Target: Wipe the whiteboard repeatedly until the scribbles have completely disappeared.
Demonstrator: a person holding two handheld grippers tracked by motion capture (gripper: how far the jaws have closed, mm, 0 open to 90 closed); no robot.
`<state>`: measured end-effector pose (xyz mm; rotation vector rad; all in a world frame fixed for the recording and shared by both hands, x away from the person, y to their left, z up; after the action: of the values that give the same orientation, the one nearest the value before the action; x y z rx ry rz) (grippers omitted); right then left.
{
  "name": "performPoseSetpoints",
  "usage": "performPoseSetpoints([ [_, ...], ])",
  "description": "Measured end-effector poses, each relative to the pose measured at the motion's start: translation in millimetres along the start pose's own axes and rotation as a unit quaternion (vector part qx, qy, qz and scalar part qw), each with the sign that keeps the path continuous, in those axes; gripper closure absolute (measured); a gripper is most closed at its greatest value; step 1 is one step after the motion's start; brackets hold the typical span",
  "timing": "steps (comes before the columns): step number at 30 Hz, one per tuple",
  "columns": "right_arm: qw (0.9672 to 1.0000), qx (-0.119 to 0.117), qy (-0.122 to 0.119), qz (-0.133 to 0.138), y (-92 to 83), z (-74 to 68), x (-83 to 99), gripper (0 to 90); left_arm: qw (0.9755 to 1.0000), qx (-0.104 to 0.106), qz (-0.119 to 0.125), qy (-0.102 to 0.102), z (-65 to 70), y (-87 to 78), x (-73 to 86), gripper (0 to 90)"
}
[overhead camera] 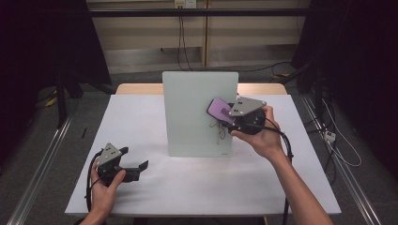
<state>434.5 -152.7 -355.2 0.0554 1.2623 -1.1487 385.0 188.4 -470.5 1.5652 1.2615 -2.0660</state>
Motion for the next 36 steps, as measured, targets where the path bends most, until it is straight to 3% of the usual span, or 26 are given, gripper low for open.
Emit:
performPoseSetpoints([
  [10,0.9995,-0.027,-0.003,-0.014,9.5,-14.9,5.6,42.1,1.0000,-0.001,0.001,-0.002,-0.2,-0.2,0.1,4.5],
  [15,0.9994,-0.033,0.007,-0.011,9.0,-12.4,3.8,42.1,1.0000,-0.003,-0.001,0.000,-0.9,0.3,0.4,4.5],
  [33,0.9988,0.038,0.024,0.020,-11.1,28.2,-31.7,42.0,1.0000,-0.002,0.000,0.000,-0.9,0.2,0.3,4.6],
  [36,0.9986,0.042,0.024,0.023,-11.0,28.9,-32.0,42.1,1.0000,-0.002,0.000,0.000,-0.6,0.1,0.1,4.6],
])
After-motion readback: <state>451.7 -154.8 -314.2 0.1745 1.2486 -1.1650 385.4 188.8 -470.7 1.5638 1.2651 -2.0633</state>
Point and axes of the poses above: each handheld gripper's, and its own axes: y roughly forward along the jaws, x roughly out of its underside, z roughly to its right, the point moved 7 cm from there along y, roughly forward along the jaws, and after that the axes turned 2 degrees about y, right-handed, at the moved point
